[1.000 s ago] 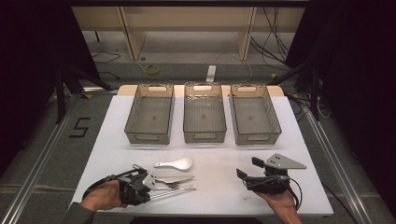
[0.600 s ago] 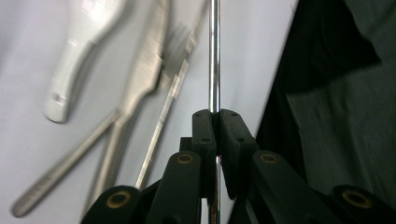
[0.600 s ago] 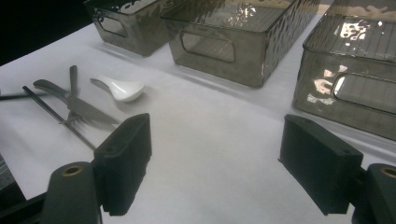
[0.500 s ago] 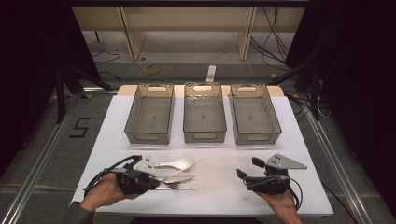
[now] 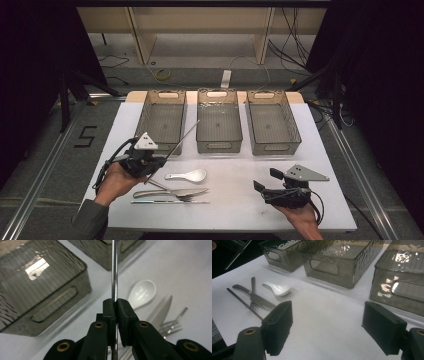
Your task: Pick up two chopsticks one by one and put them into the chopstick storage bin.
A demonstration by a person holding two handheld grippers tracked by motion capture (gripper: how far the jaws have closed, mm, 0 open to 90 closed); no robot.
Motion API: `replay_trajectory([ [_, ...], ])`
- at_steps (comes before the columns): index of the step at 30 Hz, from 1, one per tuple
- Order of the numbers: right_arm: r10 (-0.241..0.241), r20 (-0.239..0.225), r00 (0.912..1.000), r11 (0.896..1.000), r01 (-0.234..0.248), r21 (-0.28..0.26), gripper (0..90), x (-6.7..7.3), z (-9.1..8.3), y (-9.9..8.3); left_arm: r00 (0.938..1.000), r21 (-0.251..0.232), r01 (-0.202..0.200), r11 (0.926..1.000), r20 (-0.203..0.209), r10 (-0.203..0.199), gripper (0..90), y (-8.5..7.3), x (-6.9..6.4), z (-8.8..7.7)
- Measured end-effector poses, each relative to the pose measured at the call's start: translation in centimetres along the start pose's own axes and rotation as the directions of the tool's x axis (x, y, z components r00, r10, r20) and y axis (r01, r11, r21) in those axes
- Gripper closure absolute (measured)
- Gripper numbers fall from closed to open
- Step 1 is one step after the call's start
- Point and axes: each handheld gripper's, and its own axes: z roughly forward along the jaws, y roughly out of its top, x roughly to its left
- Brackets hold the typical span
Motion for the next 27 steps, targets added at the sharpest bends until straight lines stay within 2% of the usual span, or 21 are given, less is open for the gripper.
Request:
replay_trajectory([
  [6, 0.003, 0.000, 1.0000, 1.000, -0.003, -0.002, 25.3, -0.1, -0.1, 0.0, 0.9984, -0.044, 0.049, 0.9978, -0.026, -0.050, 84.6, 1.4, 1.8, 0.3],
  [10, 0.000, 0.000, 1.0000, 1.000, 0.000, -0.003, 25.3, -0.1, 0.0, 0.0, 0.9944, -0.076, 0.096, 0.9925, -0.037, -0.099, 84.5, 2.0, 2.9, 0.5],
  [12, 0.002, 0.001, 1.0000, 1.000, -0.002, -0.001, 25.4, -0.1, 0.0, 0.0, 0.9916, -0.093, 0.119, 0.9885, -0.040, -0.123, 84.5, 2.3, 3.5, 0.5],
  [20, 0.003, -0.001, 1.0000, 1.000, -0.003, 0.000, 25.3, -0.1, 0.0, 0.0, 0.9805, -0.133, 0.160, 0.9781, -0.094, -0.173, 84.5, 3.2, 5.6, 0.7],
  [27, 0.000, -0.001, 1.0000, 1.000, 0.000, -0.004, 25.3, -0.2, -0.1, 0.0, 0.9694, -0.135, 0.199, 0.9707, -0.119, -0.215, 84.5, 3.7, 7.3, 1.5],
])
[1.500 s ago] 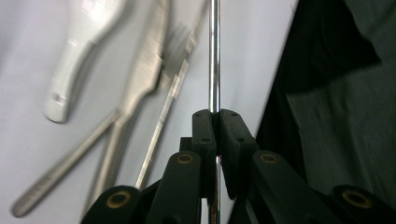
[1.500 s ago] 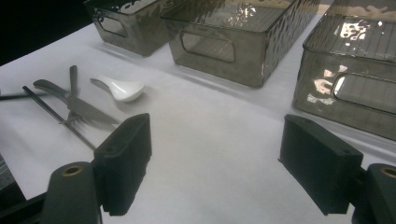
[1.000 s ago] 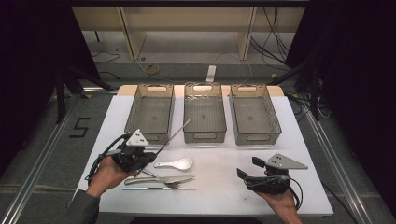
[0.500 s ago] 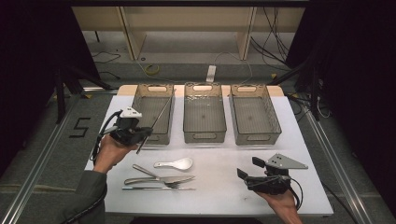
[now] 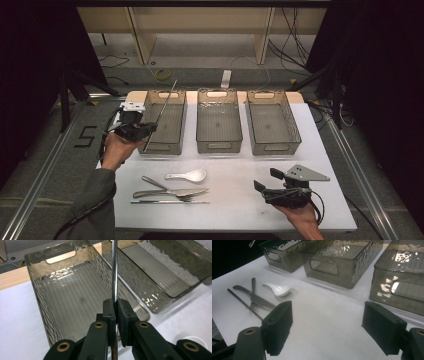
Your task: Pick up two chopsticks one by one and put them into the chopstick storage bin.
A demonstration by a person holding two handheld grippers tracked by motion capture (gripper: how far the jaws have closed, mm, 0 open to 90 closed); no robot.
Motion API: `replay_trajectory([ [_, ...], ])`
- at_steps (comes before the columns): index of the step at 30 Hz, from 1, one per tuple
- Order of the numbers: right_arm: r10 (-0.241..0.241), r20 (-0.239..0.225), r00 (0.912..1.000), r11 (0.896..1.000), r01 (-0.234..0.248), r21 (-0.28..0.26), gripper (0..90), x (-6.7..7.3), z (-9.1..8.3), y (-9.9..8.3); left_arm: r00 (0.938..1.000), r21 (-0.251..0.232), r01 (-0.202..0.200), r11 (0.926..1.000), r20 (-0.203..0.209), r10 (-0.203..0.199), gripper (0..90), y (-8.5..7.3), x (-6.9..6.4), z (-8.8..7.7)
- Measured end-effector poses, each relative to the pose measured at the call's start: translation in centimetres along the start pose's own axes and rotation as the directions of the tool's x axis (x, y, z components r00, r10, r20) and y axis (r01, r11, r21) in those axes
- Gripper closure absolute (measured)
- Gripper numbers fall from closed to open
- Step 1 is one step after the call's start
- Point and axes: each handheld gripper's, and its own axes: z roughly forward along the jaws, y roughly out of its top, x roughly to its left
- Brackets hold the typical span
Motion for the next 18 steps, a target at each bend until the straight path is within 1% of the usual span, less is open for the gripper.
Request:
replay_trajectory([
  [3, 0.000, -0.001, 1.0000, 1.000, 0.000, 0.001, 25.3, 0.0, 0.0, 0.0, 0.9998, -0.015, 0.019, 0.9997, -0.010, -0.019, 84.5, 0.4, 0.5, 0.4],
  [9, 0.000, -0.003, 1.0000, 1.000, 0.000, 0.001, 25.3, 0.1, 0.0, 0.0, 0.9981, -0.027, 0.052, 0.9983, -0.033, -0.053, 84.5, 1.0, 1.9, 1.0],
  [10, 0.000, -0.003, 1.0000, 1.000, 0.000, 0.001, 25.3, 0.1, 0.0, 0.0, 0.9976, -0.037, 0.057, 0.9977, -0.036, -0.059, 84.6, 1.0, 2.0, 1.1],
  [13, 0.002, -0.004, 1.0000, 1.000, -0.002, 0.003, 25.3, 0.0, 0.0, 0.0, 0.9971, -0.042, 0.061, 0.9972, -0.043, -0.063, 84.5, 1.2, 2.2, 1.2],
  [14, 0.000, -0.004, 1.0000, 1.000, 0.000, 0.003, 25.3, 0.0, 0.1, 0.0, 0.9965, -0.046, 0.072, 0.9963, -0.040, -0.074, 84.5, 1.2, 2.4, 1.3],
  [15, 0.001, -0.004, 1.0000, 1.000, -0.001, 0.004, 25.3, 0.1, 0.1, 0.0, 0.9959, -0.049, 0.075, 0.9960, -0.047, -0.077, 84.5, 1.2, 2.5, 1.4],
  [18, 0.002, -0.005, 1.0000, 1.000, -0.002, 0.003, 25.3, 0.1, 0.1, 0.0, 0.9950, -0.045, 0.080, 0.9958, -0.056, -0.082, 84.5, 1.2, 2.9, 1.9],
])
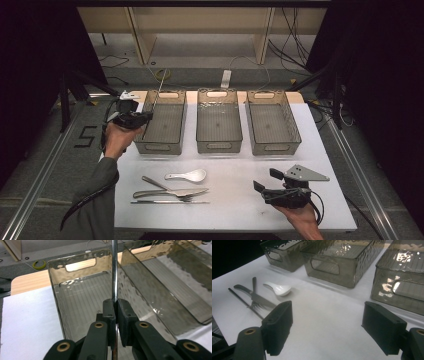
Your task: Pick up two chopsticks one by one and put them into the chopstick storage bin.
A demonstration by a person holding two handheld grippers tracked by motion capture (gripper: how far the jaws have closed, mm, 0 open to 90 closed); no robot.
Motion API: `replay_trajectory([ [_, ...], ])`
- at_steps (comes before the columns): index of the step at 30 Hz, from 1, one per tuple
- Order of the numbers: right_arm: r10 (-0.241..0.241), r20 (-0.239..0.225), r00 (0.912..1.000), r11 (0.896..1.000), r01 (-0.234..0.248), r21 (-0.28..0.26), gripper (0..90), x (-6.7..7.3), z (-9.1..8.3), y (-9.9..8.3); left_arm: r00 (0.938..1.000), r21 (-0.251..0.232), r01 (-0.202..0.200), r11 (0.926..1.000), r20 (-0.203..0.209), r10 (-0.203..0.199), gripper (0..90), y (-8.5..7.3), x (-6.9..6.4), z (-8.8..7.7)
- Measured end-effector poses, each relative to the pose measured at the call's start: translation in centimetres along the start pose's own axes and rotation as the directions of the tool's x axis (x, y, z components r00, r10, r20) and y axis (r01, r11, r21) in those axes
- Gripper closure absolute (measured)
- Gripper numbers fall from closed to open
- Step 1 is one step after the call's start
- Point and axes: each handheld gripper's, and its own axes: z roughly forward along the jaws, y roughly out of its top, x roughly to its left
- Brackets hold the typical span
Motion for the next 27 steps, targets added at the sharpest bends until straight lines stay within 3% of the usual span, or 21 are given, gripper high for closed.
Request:
replay_trajectory([
  [5, 0.002, 0.000, 1.0000, 1.000, -0.002, 0.000, 25.4, -0.1, 0.0, 0.0, 0.9994, 0.007, 0.033, 0.9994, -0.013, -0.033, 84.5, -0.5, 0.6, 1.2],
  [10, 0.002, -0.001, 1.0000, 1.000, -0.002, 0.001, 25.4, -0.1, 0.0, 0.0, 0.9993, 0.029, 0.025, 0.9993, -0.029, -0.024, 84.5, -0.8, 0.8, 1.9],
  [27, 0.003, -0.002, 1.0000, 1.000, -0.003, 0.004, 25.6, 0.0, 0.0, 0.0, 0.9954, 0.073, 0.077, 0.9944, -0.063, -0.072, 84.3, -2.9, 1.7, 3.5],
])
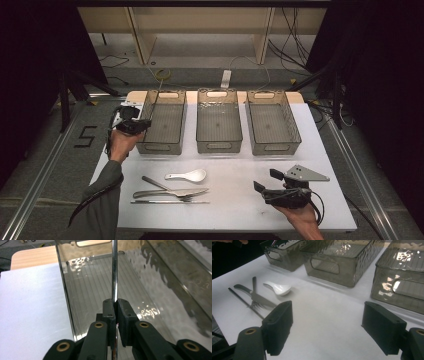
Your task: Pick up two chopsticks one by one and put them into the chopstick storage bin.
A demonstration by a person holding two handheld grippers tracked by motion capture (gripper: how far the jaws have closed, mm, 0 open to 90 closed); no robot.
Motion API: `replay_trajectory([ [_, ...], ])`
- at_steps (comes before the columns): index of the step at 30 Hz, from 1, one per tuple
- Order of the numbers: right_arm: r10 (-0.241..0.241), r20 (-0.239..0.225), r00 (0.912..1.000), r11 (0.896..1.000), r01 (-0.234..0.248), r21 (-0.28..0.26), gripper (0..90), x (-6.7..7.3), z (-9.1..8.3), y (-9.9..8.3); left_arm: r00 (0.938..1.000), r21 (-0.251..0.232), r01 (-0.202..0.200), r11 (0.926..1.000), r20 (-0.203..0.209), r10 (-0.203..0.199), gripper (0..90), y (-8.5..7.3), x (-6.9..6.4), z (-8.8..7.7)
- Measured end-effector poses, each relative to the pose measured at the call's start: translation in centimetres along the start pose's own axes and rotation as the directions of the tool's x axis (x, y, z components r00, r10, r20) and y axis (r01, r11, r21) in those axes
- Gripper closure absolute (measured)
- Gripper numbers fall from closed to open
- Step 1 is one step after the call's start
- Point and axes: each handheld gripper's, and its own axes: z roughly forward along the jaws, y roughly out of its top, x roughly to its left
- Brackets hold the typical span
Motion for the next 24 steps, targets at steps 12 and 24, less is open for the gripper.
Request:
replay_trajectory([
  [12, 0.008, 0.000, 1.0000, 1.000, -0.007, 0.004, 25.5, 0.0, 0.0, 0.0, 0.9996, 0.012, -0.017, 0.9998, 0.022, 0.017, 52.5, 0.7, -0.7, -1.5],
  [24, 0.008, 0.007, 0.9999, 1.000, -0.008, 0.005, 25.5, -0.1, -0.1, 0.0, 0.9560, 0.088, -0.208, 0.9742, 0.229, 0.183, 28.2, -1.0, -3.8, -5.9],
])
